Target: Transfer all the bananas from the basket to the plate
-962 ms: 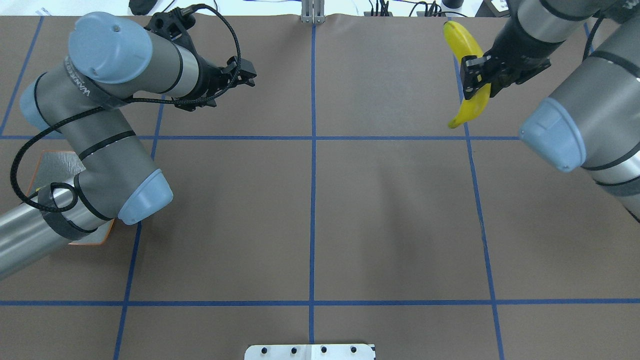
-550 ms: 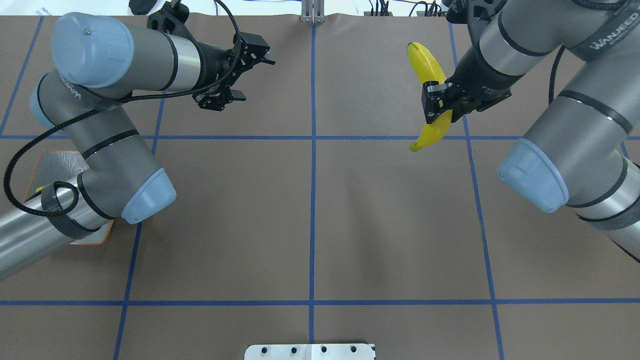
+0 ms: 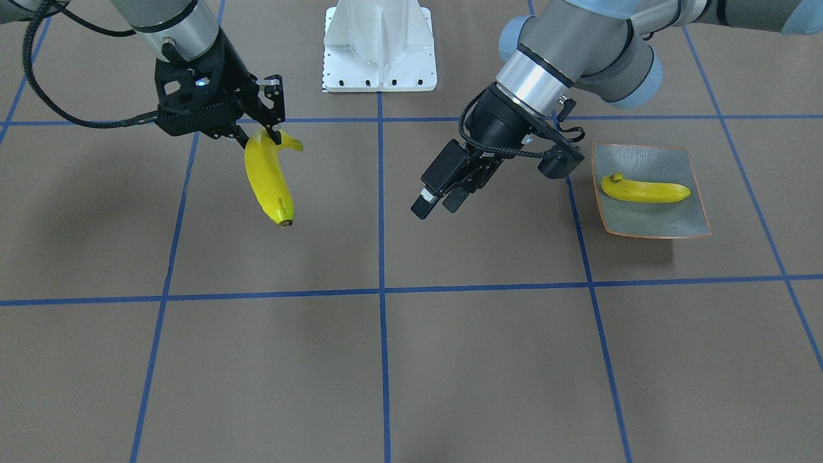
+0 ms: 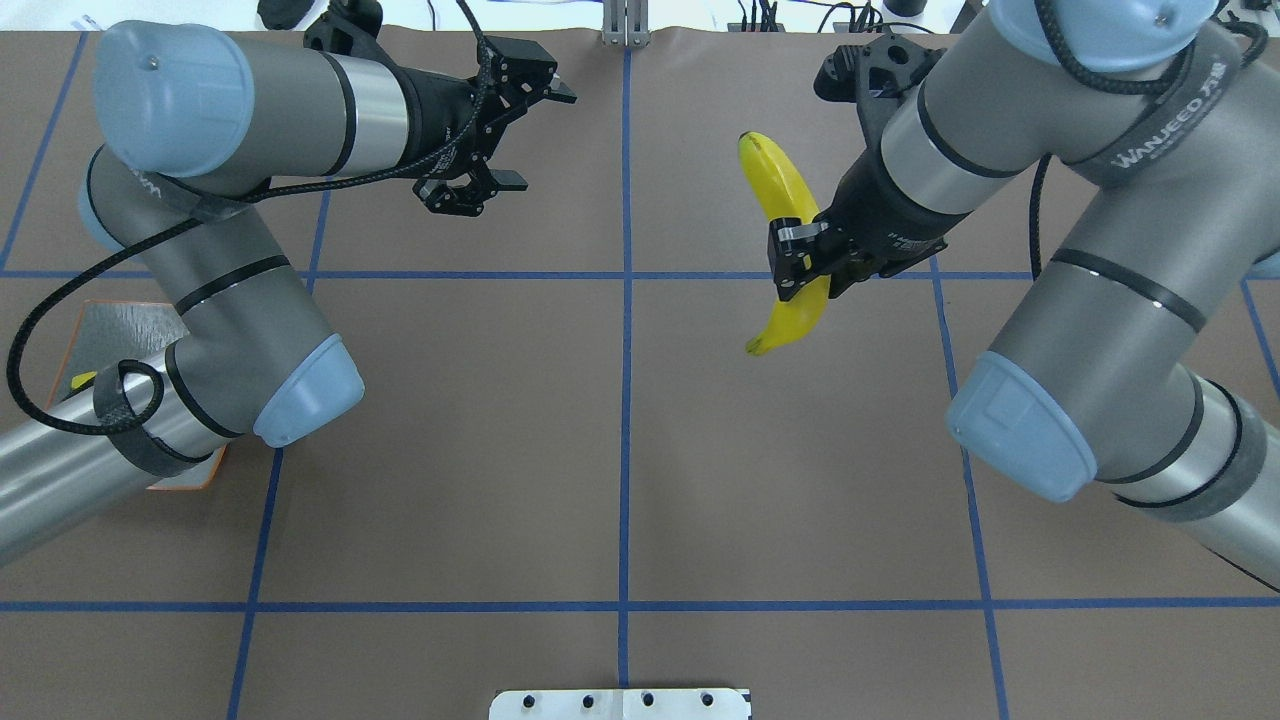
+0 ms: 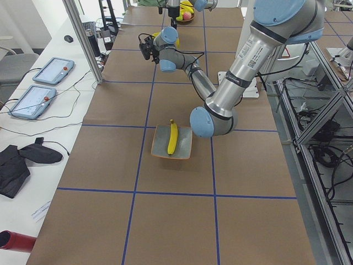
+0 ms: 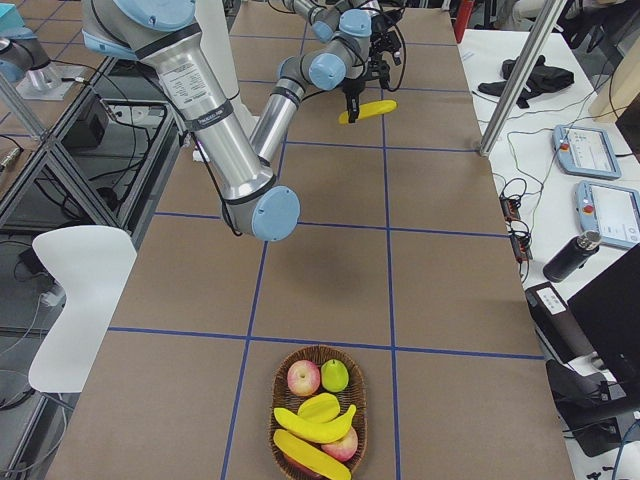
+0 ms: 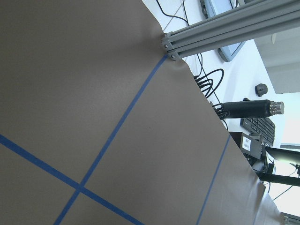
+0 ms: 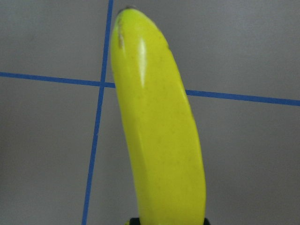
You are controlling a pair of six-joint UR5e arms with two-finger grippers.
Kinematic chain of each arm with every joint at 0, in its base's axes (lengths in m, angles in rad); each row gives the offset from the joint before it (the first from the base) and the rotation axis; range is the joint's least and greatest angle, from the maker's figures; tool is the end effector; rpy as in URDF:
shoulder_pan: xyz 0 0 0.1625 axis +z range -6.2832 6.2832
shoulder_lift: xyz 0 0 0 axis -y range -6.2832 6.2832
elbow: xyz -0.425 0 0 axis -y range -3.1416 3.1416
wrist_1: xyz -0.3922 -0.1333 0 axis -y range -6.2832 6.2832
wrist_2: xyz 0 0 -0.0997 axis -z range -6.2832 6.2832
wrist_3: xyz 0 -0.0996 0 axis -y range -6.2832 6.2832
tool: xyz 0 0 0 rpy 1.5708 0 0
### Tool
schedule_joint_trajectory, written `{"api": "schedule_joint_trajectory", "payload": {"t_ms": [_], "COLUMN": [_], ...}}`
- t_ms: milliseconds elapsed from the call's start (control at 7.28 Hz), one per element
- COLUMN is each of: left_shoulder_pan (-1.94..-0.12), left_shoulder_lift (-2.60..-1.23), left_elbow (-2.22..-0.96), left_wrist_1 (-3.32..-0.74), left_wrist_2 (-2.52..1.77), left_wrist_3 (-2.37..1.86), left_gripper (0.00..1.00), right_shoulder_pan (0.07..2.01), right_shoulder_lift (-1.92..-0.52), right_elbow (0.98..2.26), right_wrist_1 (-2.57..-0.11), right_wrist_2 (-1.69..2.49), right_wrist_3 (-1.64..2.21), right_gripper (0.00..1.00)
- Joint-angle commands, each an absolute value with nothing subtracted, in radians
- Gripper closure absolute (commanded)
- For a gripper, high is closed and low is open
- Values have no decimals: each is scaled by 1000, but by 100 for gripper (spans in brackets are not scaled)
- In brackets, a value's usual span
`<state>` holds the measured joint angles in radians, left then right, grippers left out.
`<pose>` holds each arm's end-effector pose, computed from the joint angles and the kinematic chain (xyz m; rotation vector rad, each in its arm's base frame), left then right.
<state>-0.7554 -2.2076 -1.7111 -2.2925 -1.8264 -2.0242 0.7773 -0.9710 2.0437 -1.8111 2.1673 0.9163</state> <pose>0.3886 -0.5145 0.1367 0.0214 1.5513 -0.7761 -0.3416 -0.4446 0.1505 0.1059 -0.9753 -0.1353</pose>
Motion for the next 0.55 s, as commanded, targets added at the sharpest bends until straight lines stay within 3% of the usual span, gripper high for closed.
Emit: {"api": "schedule_joint_trajectory", "payload": {"t_ms": [0,412], "left_shoulder_pan": [-746,-746], "left_shoulder_lift": [-2212,-2212], "left_elbow": [-1712,-1712], "left_wrist_1": [-2322,-2357], "left_wrist_2": [-1827,-1829], "left_wrist_3": [-2034,-2058], "left_gripper": [0,0], "right_shoulder_pan": [718,681], "right_shoulder_lift": [-910,-868], "right_elbow": [2036,2002], "right_wrist_1": [-1810,-1809], "right_wrist_2": [2166,2166], "right_wrist_3": [939,940], "right_gripper": [100,100]}}
